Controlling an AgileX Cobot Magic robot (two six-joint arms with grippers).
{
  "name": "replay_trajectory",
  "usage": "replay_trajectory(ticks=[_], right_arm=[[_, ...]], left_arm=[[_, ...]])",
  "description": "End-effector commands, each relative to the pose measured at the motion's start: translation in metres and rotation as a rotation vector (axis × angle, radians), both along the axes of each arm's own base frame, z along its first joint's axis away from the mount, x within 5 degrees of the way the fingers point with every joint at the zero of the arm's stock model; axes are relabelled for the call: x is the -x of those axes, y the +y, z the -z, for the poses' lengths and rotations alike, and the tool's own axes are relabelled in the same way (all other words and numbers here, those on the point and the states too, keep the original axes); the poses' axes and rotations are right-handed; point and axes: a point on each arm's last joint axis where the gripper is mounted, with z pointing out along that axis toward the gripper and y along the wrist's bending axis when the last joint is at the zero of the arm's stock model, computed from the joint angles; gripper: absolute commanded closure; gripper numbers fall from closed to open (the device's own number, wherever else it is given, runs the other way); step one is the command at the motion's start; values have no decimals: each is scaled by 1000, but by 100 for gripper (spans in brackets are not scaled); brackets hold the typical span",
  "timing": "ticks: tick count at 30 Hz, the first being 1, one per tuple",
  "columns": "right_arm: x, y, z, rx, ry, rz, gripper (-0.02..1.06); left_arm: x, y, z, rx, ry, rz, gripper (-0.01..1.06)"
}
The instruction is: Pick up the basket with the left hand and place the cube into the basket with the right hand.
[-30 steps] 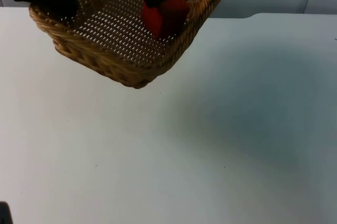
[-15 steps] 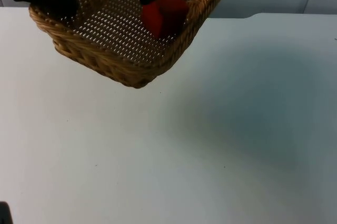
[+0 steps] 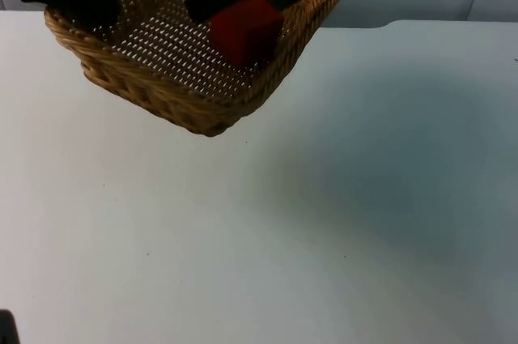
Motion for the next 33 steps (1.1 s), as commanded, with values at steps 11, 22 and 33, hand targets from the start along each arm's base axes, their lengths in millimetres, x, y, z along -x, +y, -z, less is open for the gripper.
replay_trajectory(ticks=[11, 22, 33], right_arm=[[5, -4, -57, -56, -110, -48, 0], [-4, -12, -106, -35, -235, -21, 0], [-27, -87, -180, 109, -406, 303, 12]], left_arm=[[0, -1, -10, 34, -30, -25, 105], [0, -1, -10, 33, -31, -26, 105], [0, -1, -10, 33, -32, -27, 105]])
